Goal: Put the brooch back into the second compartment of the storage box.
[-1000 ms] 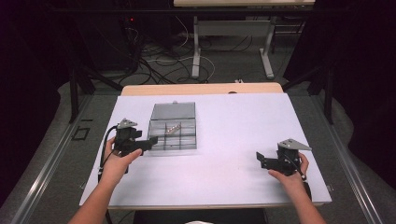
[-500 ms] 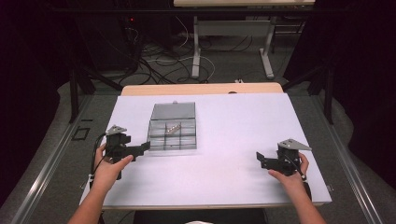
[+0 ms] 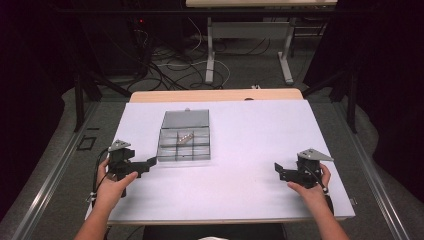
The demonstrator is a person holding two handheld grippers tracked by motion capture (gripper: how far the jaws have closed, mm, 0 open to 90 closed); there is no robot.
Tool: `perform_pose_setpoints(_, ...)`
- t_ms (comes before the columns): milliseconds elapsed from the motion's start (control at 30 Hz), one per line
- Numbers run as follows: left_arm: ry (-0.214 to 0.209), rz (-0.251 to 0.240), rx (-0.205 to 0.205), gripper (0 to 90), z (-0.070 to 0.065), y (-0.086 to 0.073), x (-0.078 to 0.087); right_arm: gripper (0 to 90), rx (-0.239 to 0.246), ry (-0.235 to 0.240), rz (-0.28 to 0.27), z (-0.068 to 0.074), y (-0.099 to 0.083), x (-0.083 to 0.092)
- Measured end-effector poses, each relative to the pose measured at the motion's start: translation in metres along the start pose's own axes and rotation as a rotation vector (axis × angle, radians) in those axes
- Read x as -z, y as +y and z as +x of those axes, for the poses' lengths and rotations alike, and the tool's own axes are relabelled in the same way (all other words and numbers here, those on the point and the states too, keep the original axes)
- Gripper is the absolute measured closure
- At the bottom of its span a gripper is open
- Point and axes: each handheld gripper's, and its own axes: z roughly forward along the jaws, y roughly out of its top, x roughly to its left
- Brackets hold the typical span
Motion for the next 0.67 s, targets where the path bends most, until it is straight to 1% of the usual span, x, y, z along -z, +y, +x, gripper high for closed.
perform_pose_setpoints(33,0.01,-0.001,0.009,0.2,0.0,-0.001,0.0,3.6,0.002,0.0,-0.001,0.0,0.0,0.0)
perform_pose_setpoints(100,0.023,-0.001,-0.008,0.3,0.003,-0.003,0.0,3.5,-0.006,-0.001,0.0,0.0,0.0,0.0)
perform_pose_setpoints(133,0.034,-0.004,0.002,0.3,0.004,-0.004,0.0,3.6,-0.007,-0.011,-0.002,0.0,0.0,0.0)
perform_pose_setpoints(167,0.03,-0.003,0.004,0.3,0.006,-0.005,0.0,3.6,-0.007,-0.002,0.0,-0.001,0.0,0.0)
perform_pose_setpoints(200,0.029,-0.005,0.016,0.3,0.007,-0.006,-0.001,3.6,-0.007,-0.009,-0.008,0.0,0.0,0.0)
perform_pose_setpoints(267,0.035,-0.008,0.02,0.3,0.009,-0.008,0.0,3.5,0.0,-0.003,-0.003,-0.001,0.0,0.0)
perform_pose_setpoints(367,0.041,-0.007,0.02,0.3,0.012,-0.009,0.001,3.5,-0.006,-0.002,-0.002,0.0,0.0,0.0)
perform_pose_setpoints(500,0.044,-0.017,0.037,0.2,0.017,-0.011,0.001,3.5,-0.005,-0.002,-0.001,0.0,0.0,0.0)
perform_pose_setpoints(633,0.044,-0.023,0.063,0.2,0.019,-0.012,0.001,3.5,0.003,-0.001,-0.002,-0.001,0.0,0.0)
perform_pose_setpoints(667,0.049,-0.023,0.062,0.3,0.02,-0.012,0.001,3.5,0.002,-0.002,-0.002,-0.001,0.0,0.0)
